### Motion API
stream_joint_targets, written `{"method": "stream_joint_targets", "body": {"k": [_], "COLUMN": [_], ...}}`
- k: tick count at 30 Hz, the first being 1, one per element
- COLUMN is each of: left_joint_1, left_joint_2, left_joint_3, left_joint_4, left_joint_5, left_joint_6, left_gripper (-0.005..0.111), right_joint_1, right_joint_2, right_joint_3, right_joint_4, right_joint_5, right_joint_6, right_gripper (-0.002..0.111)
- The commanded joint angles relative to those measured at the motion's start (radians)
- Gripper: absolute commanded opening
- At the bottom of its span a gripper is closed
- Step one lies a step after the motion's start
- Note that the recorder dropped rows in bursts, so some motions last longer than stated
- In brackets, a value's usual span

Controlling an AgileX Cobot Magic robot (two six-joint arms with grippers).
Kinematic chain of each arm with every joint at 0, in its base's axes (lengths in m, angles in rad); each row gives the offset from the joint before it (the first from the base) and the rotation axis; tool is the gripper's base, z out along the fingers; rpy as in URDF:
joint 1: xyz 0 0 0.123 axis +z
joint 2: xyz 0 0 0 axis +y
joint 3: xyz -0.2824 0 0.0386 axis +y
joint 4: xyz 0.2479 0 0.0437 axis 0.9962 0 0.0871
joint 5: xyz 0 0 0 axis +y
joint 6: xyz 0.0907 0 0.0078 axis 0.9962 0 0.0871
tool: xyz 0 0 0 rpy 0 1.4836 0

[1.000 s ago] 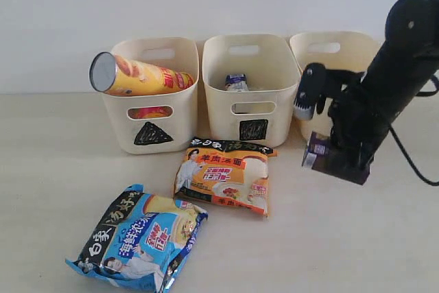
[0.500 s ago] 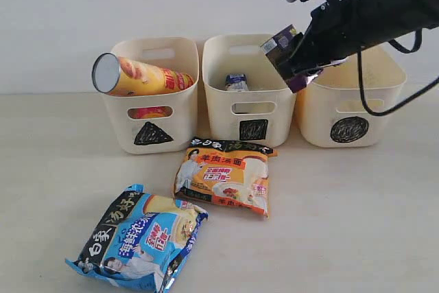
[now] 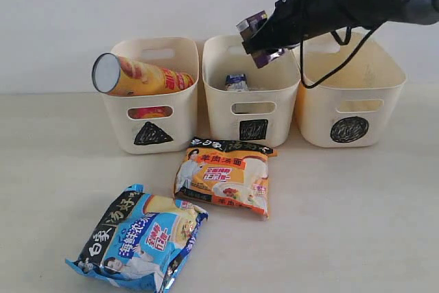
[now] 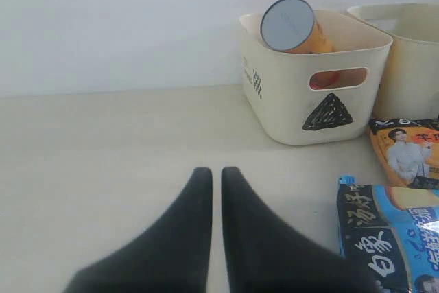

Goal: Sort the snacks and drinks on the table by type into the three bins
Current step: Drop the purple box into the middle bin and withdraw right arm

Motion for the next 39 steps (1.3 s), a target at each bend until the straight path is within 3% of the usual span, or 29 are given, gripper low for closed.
{"method": "stream_joint_targets", "body": {"k": [1, 3, 5, 10, 12, 13, 16, 19, 21, 22, 23, 24, 28, 31, 39], "left_joint_1": [0.001, 0.001, 0.001, 0.001, 0.001, 0.001, 0.001, 0.001, 0.001, 0.001, 0.001, 0.001, 0.001, 0.001, 0.001], "left_joint_2": [-0.003, -0.003, -0.003, -0.003, -0.003, -0.003, -0.003, -0.003, -0.003, -0.003, -0.003, -0.003, -0.003, -0.003, -0.003], "left_joint_3": [0.004, 0.004, 0.004, 0.004, 0.004, 0.004, 0.004, 0.004, 0.004, 0.004, 0.004, 0.004, 0.004, 0.004, 0.004], "left_joint_4": [-0.011, -0.011, -0.011, -0.011, -0.011, -0.011, -0.011, -0.011, -0.011, -0.011, -0.011, -0.011, -0.011, -0.011, -0.007], "left_joint_5": [0.001, 0.001, 0.001, 0.001, 0.001, 0.001, 0.001, 0.001, 0.001, 0.001, 0.001, 0.001, 0.001, 0.001, -0.002], "left_joint_6": [0.005, 0.005, 0.005, 0.005, 0.005, 0.005, 0.005, 0.005, 0.005, 0.005, 0.005, 0.005, 0.005, 0.005, 0.014], "left_gripper": [0.004, 0.004, 0.004, 0.004, 0.004, 0.004, 0.004, 0.004, 0.004, 0.004, 0.004, 0.004, 0.004, 0.004, 0.004], "right_joint_1": [-0.002, -0.002, -0.002, -0.002, -0.002, -0.002, -0.002, -0.002, -0.002, -0.002, -0.002, -0.002, -0.002, -0.004, -0.082], "right_joint_2": [0.094, 0.123, 0.144, 0.159, 0.154, 0.152, 0.143, 0.115, 0.081, 0.037, 0.018, -0.025, -0.131, -0.192, -0.586], "right_joint_3": [-0.095, -0.116, -0.125, -0.130, -0.130, -0.130, -0.130, -0.130, -0.130, -0.130, -0.130, -0.130, -0.120, -0.062, 0.486], "right_joint_4": [0.019, 0.019, 0.023, 0.026, 0.026, 0.026, 0.026, -0.014, -0.158, -0.342, -0.424, -0.650, -1.050, -1.077, -1.096], "right_joint_5": [-0.005, 0.000, 0.000, 0.000, -0.004, -0.004, -0.006, -0.002, 0.020, 0.069, 0.106, 0.186, 0.448, 0.508, 0.343], "right_joint_6": [0.011, 0.013, 0.013, 0.013, 0.013, 0.013, 0.026, 0.100, 0.230, 0.368, 0.450, 0.617, 0.947, 0.990, 1.120], "right_gripper": [0.000, 0.006, 0.019, 0.072, 0.084, 0.086, 0.082, 0.067, 0.039, 0.007, 0.001, 0.000, 0.000, 0.000, 0.000]}}
